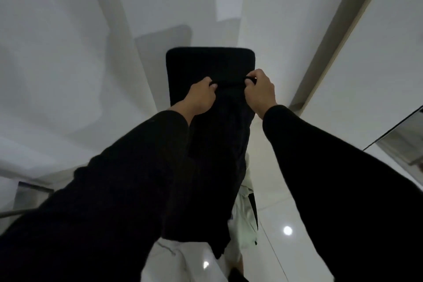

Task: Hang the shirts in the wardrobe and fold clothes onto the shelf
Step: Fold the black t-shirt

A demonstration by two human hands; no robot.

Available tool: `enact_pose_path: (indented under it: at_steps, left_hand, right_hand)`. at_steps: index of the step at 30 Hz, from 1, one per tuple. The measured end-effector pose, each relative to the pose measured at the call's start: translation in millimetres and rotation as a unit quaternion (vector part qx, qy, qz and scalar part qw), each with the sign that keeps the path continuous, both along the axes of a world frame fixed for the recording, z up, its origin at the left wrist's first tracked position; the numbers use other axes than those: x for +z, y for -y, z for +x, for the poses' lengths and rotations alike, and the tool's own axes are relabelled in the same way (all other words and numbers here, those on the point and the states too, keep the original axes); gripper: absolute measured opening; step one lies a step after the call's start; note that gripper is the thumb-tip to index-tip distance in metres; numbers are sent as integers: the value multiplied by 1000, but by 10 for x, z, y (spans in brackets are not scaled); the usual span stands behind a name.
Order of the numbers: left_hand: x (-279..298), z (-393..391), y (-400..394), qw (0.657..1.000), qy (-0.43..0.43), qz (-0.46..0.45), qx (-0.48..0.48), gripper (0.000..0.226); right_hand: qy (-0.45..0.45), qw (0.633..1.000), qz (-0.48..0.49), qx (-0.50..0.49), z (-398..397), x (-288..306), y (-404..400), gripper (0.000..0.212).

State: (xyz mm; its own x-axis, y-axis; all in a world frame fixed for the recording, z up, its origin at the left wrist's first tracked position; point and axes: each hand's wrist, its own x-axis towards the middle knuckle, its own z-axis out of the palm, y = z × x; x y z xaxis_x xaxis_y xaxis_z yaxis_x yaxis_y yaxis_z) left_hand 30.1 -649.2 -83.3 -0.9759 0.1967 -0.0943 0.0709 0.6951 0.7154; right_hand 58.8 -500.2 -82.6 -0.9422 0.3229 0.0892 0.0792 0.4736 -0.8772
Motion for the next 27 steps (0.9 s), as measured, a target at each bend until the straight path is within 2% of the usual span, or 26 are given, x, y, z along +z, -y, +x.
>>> enact_pose_path:
  at_steps: [5,7,9,11,13,15,17,20,22,24,26,27]
  left_hand:
    - [744,454,124,996,-45,29,-67,53]
    - [975,611,140,992,-54,42,-102,45]
    - [1167,703,108,990,-76,63,-97,32]
    - [1339,765,54,986,-80,130,-70,26]
    - [1509,831,-18,974,-75,210,-49,22]
    - [1695,905,-84,961,-83,264,-25,22]
    - [1885,959,-134,949,-99,299,-5,24]
    - [2143,994,-185,933,-116,340,3,24]
    - [2292,1001,-227,928,-130,349,5,20]
    - [2420,1022,-288,924,-141,356,11,16]
    - [2496,1019,-325,924,-157,349,32,10]
    - [2512,1004,-323,926,-168,333,51,9]
  right_hand:
    - [-59,998,-24,-6,385,698,74,18]
    - [-82,996,-29,-1,499,951,92,16]
    - [-104,994,-31,9,593,1175,82,11]
    - [-120,992,-38,27,695,1359,48,9]
    - [-123,990,-45,42,812,1488,-20,18]
    - [-96,991,-53,70,955,1546,-104,34]
    - [-30,992,-65,107,1066,1519,-213,52]
    - [68,985,-45,154,1154,1392,-334,63]
    - [91,980,-37,172,1170,1314,-353,55]
    - [72,984,-27,160,1141,1247,-368,38]
    - [30,995,6,98,1070,1220,-446,19]
    - [11,998,11,62,1046,1229,-510,17]
